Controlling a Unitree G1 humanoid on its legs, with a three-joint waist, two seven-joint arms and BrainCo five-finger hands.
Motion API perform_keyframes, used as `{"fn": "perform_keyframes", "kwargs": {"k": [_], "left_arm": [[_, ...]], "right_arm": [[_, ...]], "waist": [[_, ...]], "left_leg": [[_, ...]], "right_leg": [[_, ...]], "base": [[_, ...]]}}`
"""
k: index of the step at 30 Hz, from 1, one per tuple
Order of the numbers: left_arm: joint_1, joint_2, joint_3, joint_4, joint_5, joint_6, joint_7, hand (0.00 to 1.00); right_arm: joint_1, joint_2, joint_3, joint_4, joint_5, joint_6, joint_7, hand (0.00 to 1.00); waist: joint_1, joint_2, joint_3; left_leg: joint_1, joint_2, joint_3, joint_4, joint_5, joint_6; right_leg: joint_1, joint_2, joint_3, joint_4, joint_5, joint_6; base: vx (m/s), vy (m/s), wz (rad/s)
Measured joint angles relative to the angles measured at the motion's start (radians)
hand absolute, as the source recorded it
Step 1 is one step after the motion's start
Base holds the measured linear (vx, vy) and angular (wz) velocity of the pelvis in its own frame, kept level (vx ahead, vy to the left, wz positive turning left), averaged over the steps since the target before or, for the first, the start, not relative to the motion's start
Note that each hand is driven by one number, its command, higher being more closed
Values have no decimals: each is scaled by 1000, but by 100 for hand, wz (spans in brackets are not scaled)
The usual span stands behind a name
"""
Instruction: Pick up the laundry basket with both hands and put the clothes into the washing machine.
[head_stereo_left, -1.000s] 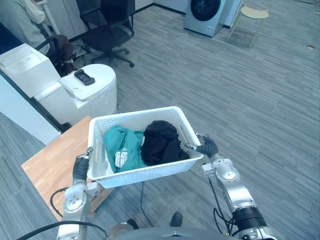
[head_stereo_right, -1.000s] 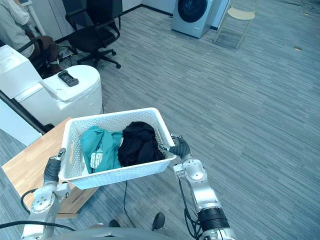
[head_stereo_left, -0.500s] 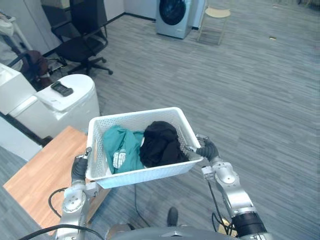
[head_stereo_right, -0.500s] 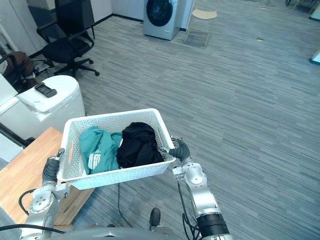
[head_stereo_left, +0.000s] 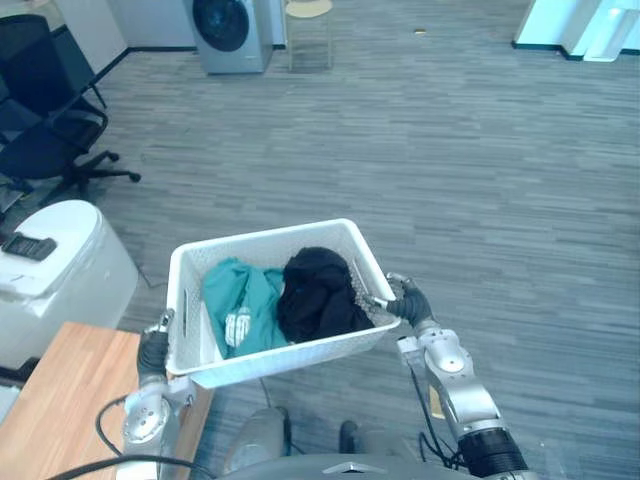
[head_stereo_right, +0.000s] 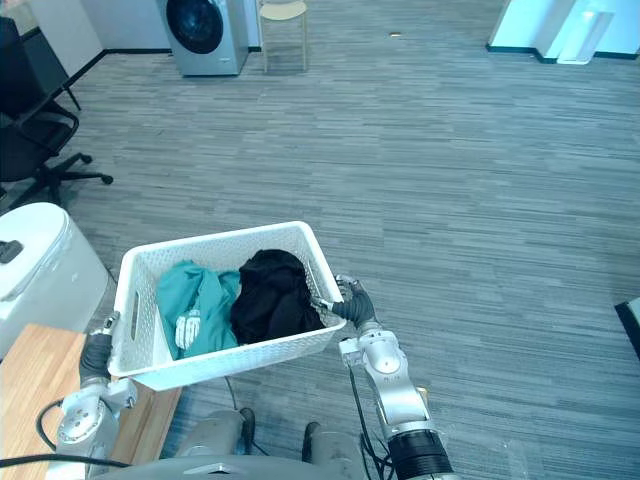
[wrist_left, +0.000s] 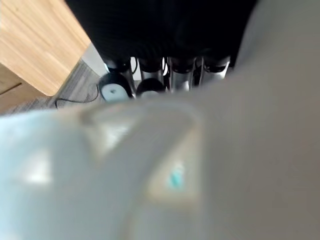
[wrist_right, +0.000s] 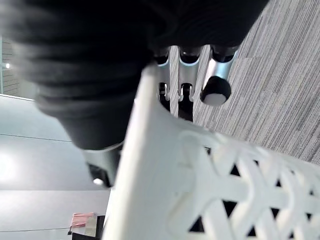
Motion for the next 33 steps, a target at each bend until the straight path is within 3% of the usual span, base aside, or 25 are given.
{"fn": "perform_keyframes", "kwargs": {"k": [2, 6, 9, 12, 14, 16, 17, 19, 21, 23, 25, 26, 27, 28, 30, 32, 33], "left_arm": [[3, 12, -1, -8, 0, 0, 0, 100], [-8, 17, -1, -16, 0, 0, 2, 100], [-17, 27, -1, -19, 0, -1, 3, 100], [-27, 42, -4, -19, 1, -1, 2, 100], [-25, 58, -5, -19, 1, 3, 2, 100], [-23, 64, -3, -20, 1, 7, 2, 100], [-25, 73, -1, -22, 1, 7, 3, 100], [-25, 83, 0, -42, 1, 7, 3, 100], [-25, 84, 3, -70, 1, 7, 3, 100], [-43, 98, 1, -72, 1, 7, 3, 100], [-55, 115, -4, -71, 2, 7, 2, 100], [-66, 119, -4, -71, 4, 7, 1, 100], [-71, 106, -4, -67, 7, 7, 2, 100], [-72, 72, -7, -64, 11, 7, 2, 100], [-77, 48, -11, -65, 11, 3, 2, 100], [-77, 45, -11, -61, 11, 3, 1, 100], [-72, 34, -10, -59, 11, 5, 0, 100]], "right_arm": [[27, 4, 4, -25, 0, -1, 0, 100], [32, 4, 3, -25, 0, -1, 0, 100], [28, 5, 2, -12, 0, -1, 0, 100], [15, 10, 2, 28, 0, -2, 1, 100], [14, 24, 3, 56, 0, -2, 3, 100], [26, 39, 5, 74, 0, -1, 3, 100], [26, 40, 10, 74, 0, -1, 3, 100], [25, 41, 12, 74, 0, -1, 9, 100], [24, 41, 12, 74, 1, -1, 10, 100], [25, 39, 11, 74, 1, -1, 12, 100], [28, 39, 12, 73, 1, -1, 12, 100], [39, 39, 12, 70, 1, -1, 12, 100], [43, 31, 11, 71, 1, -1, 12, 100], [48, 15, 9, 66, 1, 0, 12, 100], [55, -6, 7, 58, 1, 0, 12, 100], [67, -6, 5, 54, 1, 0, 12, 100], [87, -7, 3, 37, 1, 0, 12, 100]], "waist": [[1, -45, -23], [3, -53, -46], [9, -53, -58], [5, -55, -55], [4, -63, -15], [-7, -50, 2], [-11, -58, -2], [-15, -61, -1], [-14, -58, 0], [-26, -61, -1], [-33, -87, -6], [-41, -111, -18], [-42, -93, -21], [-44, -48, -35], [-46, -4, -58], [-48, -2, -59], [-46, -1, -57]], "left_leg": [[29, -23, 50, -86, 40, 43], [47, -56, 77, -94, 34, 56], [75, -76, 82, -104, 17, 82], [122, -73, 108, -119, 0, 105], [198, -71, 135, -102, -37, 118], [234, -53, 142, -89, -78, 138], [234, -52, 142, -87, -84, 137], [234, -30, 140, -88, -95, 121], [233, -2, 140, -98, -106, 97], [239, 17, 123, -110, -108, 54], [270, 11, 109, -135, -120, 21], [286, 6, 86, -132, -148, -8], [291, 32, 68, -131, -168, -30], [297, 84, 49, -137, -178, -46], [296, 155, 3, -136, -166, -76], [272, 192, -68, -33, -140, -76], [214, 202, -98, 143, -106, -62]], "right_leg": [[7, -42, 7, -75, 60, 26], [42, -77, 33, -148, 106, 57], [29, -91, 49, -93, 92, 79], [-87, -85, 50, 183, 75, 103], [-139, -86, 38, 394, 113, 138], [-166, -104, -9, 507, 148, 113], [-184, -115, -26, 532, 126, 92], [-216, -142, -82, 495, 41, 78], [-218, -162, -121, 317, 29, 79], [-178, -164, -108, -33, 140, 95], [-130, -179, -80, -197, 237, 92], [-114, -186, -76, -193, 305, 67], [-121, -173, -91, -153, 331, 69], [-124, -136, -133, -119, 284, 56], [-135, -80, -191, -65, 204, 22], [-96, -44, -233, -34, 158, -4], [-46, -21, -249, -41, 135, -17]], "base": [[200, 152, -27], [188, 157, -20], [190, 136, -26], [51, 62, -23], [3, 56, -33], [-45, 8, -18], [-14, -36, -13], [48, -66, -14], [105, -78, -14], [202, -156, 3], [307, -265, 33], [406, -412, 55], [422, -434, 52], [289, -289, 36], [431, -289, 38], [487, -325, 37], [418, -270, 20]]}}
